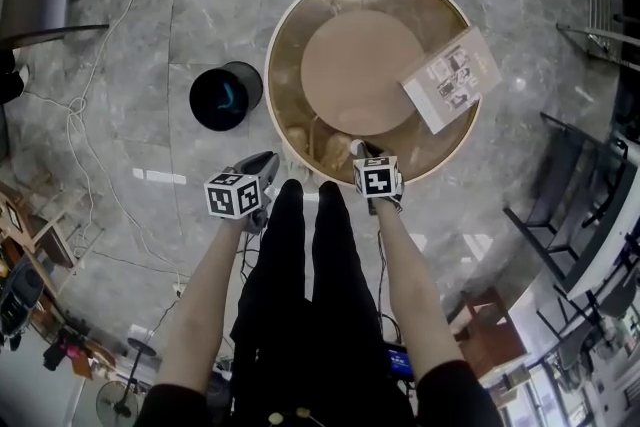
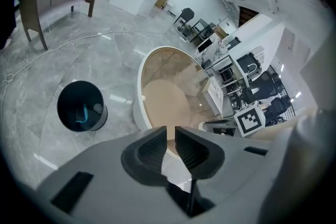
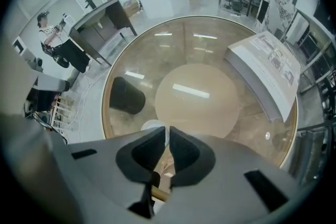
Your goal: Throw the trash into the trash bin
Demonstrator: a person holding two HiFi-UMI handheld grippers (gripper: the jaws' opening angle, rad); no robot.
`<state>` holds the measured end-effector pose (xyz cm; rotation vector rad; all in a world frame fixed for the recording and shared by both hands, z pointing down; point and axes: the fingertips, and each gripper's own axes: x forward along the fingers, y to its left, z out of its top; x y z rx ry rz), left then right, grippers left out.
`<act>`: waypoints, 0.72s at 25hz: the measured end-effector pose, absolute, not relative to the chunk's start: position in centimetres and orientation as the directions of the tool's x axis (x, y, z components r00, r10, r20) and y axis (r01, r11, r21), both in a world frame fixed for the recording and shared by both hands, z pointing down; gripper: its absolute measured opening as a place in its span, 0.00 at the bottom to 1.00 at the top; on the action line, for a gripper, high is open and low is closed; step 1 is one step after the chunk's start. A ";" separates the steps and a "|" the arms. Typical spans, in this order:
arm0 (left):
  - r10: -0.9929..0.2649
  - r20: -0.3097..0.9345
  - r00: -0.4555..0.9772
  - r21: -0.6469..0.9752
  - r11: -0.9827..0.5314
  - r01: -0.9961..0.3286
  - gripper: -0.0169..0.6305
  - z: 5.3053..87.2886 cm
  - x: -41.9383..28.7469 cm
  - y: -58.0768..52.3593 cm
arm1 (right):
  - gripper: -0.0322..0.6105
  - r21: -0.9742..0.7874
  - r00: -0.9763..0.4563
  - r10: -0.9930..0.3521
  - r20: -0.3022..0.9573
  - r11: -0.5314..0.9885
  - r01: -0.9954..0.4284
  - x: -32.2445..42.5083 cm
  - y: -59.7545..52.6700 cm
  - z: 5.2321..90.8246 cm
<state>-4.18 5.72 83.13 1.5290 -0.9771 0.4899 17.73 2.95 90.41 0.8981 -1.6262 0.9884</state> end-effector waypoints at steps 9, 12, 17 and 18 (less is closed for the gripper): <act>-0.373 0.764 0.527 0.619 0.194 -0.761 0.10 81.3 -6.6 9.3 | 0.09 -0.158 -0.230 -0.075 0.970 0.525 -0.837 14.3 0.5 87.6; -0.421 0.765 0.488 0.619 0.268 -0.738 0.10 81.1 -9.2 10.5 | 0.09 -0.160 -0.246 -0.063 0.967 0.597 -0.786 10.9 -0.6 87.0; -0.499 0.779 0.380 0.599 0.413 -0.686 0.10 81.1 -14.8 13.6 | 0.09 -0.172 -0.283 -0.031 0.959 0.727 -0.665 3.2 -1.6 86.5; -0.510 0.784 0.354 0.592 0.445 -0.671 0.10 81.2 -15.9 14.4 | 0.09 -0.177 -0.292 -0.021 0.956 0.752 -0.635 1.5 -1.7 86.5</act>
